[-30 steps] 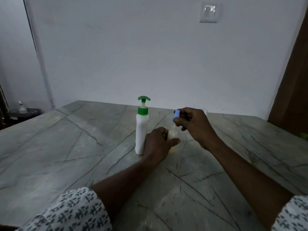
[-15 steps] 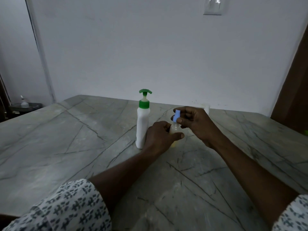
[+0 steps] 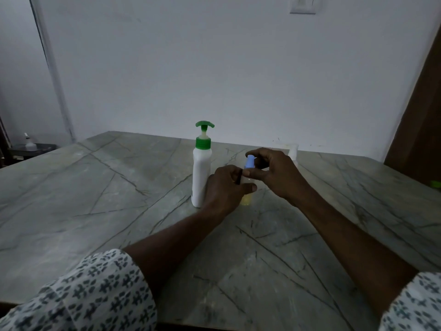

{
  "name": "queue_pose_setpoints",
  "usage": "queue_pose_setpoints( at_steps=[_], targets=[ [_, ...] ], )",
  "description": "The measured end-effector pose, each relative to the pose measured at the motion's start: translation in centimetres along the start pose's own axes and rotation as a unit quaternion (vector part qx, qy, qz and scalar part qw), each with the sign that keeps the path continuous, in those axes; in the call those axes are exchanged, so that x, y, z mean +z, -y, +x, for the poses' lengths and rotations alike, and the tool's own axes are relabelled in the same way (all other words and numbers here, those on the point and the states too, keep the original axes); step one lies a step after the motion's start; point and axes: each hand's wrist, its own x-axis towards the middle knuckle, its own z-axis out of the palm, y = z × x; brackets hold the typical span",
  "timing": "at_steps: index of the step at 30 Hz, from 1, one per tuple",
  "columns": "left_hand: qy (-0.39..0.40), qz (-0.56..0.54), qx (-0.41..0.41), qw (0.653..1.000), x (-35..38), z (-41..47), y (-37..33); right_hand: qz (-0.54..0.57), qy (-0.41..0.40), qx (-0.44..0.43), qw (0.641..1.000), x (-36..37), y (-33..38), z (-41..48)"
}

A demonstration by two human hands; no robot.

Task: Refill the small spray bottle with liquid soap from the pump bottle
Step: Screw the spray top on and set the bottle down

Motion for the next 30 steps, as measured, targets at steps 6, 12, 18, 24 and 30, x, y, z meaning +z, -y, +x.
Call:
queue_pose_setpoints(
  at_steps=[6,12,18,24,30],
  targets=[
    [0.001,0.001,-0.009,1.0,0.1,0.0,0.0,0.092,0.063,0.053,0.992,-1.3,-0.5,0.0],
    [0.002,-0.005,-0.01,1.0,0.1,0.1,0.0,0.063,0.061,0.037,0.995,-1.0,-0.7,-0.2],
    [-0.001,-0.009,-0.003,1.0,0.1,0.0,0.0,0.066,0.053,0.048,0.995,-0.7,-0.7,-0.3],
    [-0.006,-0.001,-0.01,1.0,0.2,0.1,-0.1,0.062,0.032,0.014,0.997,-0.7,-0.5,-0.2],
    [-0.009,0.011,-0.002,1.0,0.2,0.1,0.0,0.002,-0.009,0.036,0.999,-0.1,-0.6,-0.2]
  ],
)
